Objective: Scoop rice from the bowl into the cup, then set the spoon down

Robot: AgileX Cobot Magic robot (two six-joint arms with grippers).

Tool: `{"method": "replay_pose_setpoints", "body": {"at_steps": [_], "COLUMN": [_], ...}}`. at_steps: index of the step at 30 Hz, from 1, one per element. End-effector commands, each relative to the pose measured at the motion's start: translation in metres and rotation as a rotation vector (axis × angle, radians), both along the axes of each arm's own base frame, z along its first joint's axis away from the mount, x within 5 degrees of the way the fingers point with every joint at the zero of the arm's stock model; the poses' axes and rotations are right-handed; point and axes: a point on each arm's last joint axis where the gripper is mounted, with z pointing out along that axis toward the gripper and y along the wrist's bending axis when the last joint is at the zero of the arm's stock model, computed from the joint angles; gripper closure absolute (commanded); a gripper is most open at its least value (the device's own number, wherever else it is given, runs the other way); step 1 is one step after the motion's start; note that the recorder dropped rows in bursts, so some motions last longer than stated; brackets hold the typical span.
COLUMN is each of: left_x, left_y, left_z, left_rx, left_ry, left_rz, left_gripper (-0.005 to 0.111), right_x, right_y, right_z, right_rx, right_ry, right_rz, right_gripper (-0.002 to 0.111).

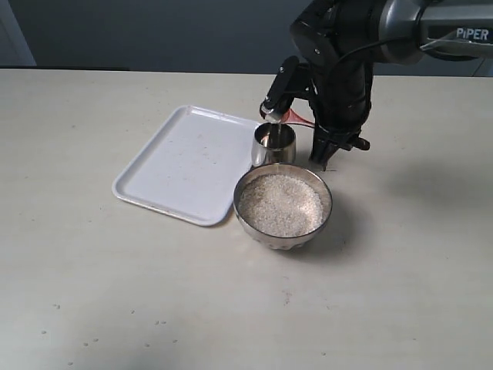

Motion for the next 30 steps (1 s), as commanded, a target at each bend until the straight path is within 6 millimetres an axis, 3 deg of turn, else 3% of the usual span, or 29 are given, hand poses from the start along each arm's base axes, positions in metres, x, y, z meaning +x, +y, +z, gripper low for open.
{"method": "replay_pose_setpoints", "body": {"at_steps": [1,30], "left_x": [0.0,0.0], "left_y": [0.0,0.0], "left_z": [0.002,0.002], "left_rx": [-0.007,-0.007], "left_ry": [-0.017,-0.017], "left_rz": [-0.002,-0.002], "left_gripper": [0.106,0.106], "right_x": [0.0,-0.014], "right_y": [0.0,0.008], "right_z": [-0.002,-0.007], "right_rx": [-0.044,-0.204], "right_ry": [-0.01,-0.164], "right_rz": [0.007,0.019], "right_gripper": [0.109,0.109]}}
